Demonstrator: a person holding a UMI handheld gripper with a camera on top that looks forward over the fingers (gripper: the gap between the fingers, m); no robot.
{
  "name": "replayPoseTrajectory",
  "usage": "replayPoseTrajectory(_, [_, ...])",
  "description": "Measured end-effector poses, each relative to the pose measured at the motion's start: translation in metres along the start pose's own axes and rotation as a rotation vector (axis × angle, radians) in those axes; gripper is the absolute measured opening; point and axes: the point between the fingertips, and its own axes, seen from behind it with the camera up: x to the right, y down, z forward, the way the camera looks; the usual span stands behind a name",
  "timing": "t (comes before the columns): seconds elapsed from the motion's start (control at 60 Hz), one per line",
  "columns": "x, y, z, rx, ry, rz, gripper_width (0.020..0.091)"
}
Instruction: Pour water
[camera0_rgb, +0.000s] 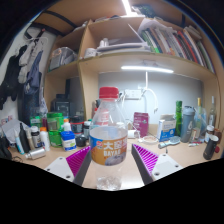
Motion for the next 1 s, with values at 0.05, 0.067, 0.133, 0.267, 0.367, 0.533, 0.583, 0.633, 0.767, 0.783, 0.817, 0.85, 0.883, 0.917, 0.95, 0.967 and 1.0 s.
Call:
replayPoseTrajectory(0.05, [-0.003,0.004,0.007,-0.007,-0.007,-0.006,0.0785])
replayPoseTrajectory(0.067, [-0.004,0.005,0.009,-0.009,-0.008,-0.012,0.0683])
replayPoseTrajectory(0.133, [0.0,0.006,0.012,0.003,0.018,-0.033,0.0564])
replayPoseTrajectory(0.267, [0.005,0.0,0.009,0.059,0.077,-0.131,0.0484])
replayPoseTrajectory(0.367, [0.001,-0.001,0.01,0.081,0.063,-0.148,0.0426])
replayPoseTrajectory(0.533, [0.003,0.004,0.01,0.034,0.016,-0.062,0.0426])
replayPoseTrajectory(0.583, [0.01,0.001,0.005,0.019,0.0,-0.016,0.0426])
replayPoseTrajectory(0.633, [0.024,-0.012,-0.006,0.033,-0.007,0.039,0.0426])
replayPoseTrajectory(0.767, [0.094,-0.054,-0.043,0.104,-0.018,0.259,0.0428])
replayPoseTrajectory(0.783, [0.107,-0.058,-0.048,0.115,-0.012,0.285,0.0428])
replayPoseTrajectory(0.817, [0.132,-0.066,-0.055,0.134,0.008,0.342,0.0428])
replayPoseTrajectory(0.85, [0.159,-0.069,-0.062,0.156,0.027,0.405,0.0429])
replayPoseTrajectory(0.883, [0.187,-0.07,-0.068,0.17,0.045,0.485,0.0427])
replayPoseTrajectory(0.917, [0.212,-0.068,-0.072,0.175,0.055,0.579,0.0427])
replayPoseTrajectory(0.95, [0.233,-0.065,-0.075,0.174,0.057,0.683,0.0425])
replayPoseTrajectory(0.967, [0.242,-0.063,-0.079,0.173,0.061,0.736,0.0423])
replayPoseTrajectory(1.0, [0.26,-0.06,-0.079,0.168,0.056,0.84,0.0424])
